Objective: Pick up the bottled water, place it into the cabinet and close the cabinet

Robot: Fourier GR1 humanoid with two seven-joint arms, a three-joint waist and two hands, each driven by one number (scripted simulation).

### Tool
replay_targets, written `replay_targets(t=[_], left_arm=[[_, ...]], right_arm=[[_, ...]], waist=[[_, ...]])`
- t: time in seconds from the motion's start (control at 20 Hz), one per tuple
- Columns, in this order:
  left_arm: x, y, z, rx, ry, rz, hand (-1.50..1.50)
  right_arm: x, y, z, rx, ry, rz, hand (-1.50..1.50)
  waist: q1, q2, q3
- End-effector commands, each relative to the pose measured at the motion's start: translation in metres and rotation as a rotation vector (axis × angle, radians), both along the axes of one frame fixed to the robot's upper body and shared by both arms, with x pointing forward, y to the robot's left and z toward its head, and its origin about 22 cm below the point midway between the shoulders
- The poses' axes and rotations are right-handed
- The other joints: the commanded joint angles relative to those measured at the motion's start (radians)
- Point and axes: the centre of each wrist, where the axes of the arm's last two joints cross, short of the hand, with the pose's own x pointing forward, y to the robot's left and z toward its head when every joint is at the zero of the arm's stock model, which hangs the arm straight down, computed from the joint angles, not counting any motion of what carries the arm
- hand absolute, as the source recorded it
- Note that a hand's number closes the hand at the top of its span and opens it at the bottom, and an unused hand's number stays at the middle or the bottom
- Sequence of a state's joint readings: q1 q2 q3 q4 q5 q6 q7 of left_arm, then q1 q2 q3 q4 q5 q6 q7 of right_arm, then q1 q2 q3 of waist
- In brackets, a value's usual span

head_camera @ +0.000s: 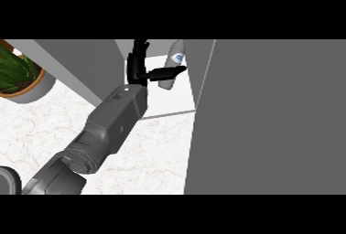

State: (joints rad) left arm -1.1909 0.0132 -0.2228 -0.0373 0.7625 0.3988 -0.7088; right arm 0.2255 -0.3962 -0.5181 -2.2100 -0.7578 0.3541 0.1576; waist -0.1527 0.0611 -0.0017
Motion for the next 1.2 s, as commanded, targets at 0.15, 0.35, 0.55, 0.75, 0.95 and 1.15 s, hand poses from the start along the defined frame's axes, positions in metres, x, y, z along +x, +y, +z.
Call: replay_targets(t=[0.15, 0.35, 0.55, 0.75, 0.95, 1.15], left_arm=[[0.002, -0.007, 0.007, 0.097, -0.067, -0.139, -1.5], [0.005, -0.016, 0.017, 0.093, -0.134, -0.149, -1.5], [-0.001, -0.013, 0.006, 0.032, -0.177, -0.182, 1.5], [-0.004, -0.012, 0.0, -0.013, -0.194, -0.154, 1.5], [-0.006, -0.012, -0.002, -0.06, -0.179, -0.194, 1.5], [-0.015, -0.006, -0.019, -0.123, -0.168, -0.229, 1.5]], right_arm=[[0.005, 0.0, 0.0, -0.001, -0.001, 0.007, -1.5], [0.004, 0.001, 0.006, -0.019, -0.015, 0.004, -1.5], [-0.002, 0.001, -0.001, -0.025, -0.002, 0.007, -1.5], [-0.004, 0.013, -0.006, -0.028, 0.028, 0.042, -1.5], [-0.009, 0.012, 0.008, -0.051, -0.007, 0.002, -1.5], [-0.024, 0.018, 0.003, -0.08, 0.031, 0.021, -1.5]], waist=[[0.005, 0.003, 0.0], [0.017, -0.009, 0.0], [0.027, -0.021, 0.0], [0.022, -0.023, 0.0], [0.051, -0.037, 0.0], [0.065, -0.045, 0.001]])
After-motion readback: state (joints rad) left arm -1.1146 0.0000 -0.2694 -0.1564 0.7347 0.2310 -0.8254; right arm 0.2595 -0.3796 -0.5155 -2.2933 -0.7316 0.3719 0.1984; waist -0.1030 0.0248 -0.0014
